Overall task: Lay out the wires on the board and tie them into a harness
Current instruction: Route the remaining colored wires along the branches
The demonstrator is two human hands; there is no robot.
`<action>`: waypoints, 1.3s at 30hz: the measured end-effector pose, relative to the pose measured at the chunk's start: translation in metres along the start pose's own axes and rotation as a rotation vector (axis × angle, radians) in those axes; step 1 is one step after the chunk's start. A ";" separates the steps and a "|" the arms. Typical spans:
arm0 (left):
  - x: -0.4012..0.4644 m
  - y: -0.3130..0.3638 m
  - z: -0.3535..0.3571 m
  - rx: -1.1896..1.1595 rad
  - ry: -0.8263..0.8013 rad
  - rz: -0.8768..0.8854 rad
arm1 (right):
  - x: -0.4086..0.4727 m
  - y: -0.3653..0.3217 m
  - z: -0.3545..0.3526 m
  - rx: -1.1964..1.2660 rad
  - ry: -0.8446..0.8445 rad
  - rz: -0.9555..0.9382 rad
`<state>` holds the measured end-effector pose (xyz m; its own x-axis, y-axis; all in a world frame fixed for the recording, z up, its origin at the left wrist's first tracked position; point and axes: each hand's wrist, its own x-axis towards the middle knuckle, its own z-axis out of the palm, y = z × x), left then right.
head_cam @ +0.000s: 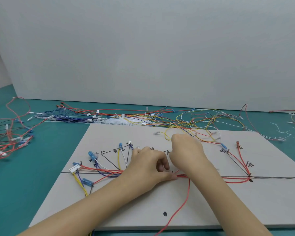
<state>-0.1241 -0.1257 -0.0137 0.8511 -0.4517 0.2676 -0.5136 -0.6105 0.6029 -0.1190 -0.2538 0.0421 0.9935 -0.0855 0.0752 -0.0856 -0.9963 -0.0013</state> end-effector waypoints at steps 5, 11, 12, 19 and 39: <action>-0.005 -0.001 -0.011 -0.004 -0.034 -0.006 | -0.011 -0.010 -0.002 -0.055 -0.043 -0.041; -0.007 0.005 -0.021 0.216 -0.076 0.040 | -0.020 -0.017 -0.004 -0.078 -0.064 -0.086; -0.007 0.005 -0.023 0.252 -0.052 0.035 | -0.022 -0.019 -0.005 -0.074 -0.062 -0.095; 0.000 -0.005 -0.034 0.247 0.004 -0.058 | -0.031 -0.029 -0.004 -0.042 -0.059 -0.147; 0.000 -0.008 -0.030 0.043 -0.206 0.209 | -0.065 -0.038 -0.001 -0.003 -0.107 -0.283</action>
<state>-0.1166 -0.1012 0.0036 0.6887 -0.6905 0.2213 -0.6832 -0.5157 0.5171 -0.1802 -0.2098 0.0383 0.9802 0.1951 -0.0337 0.1955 -0.9807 0.0077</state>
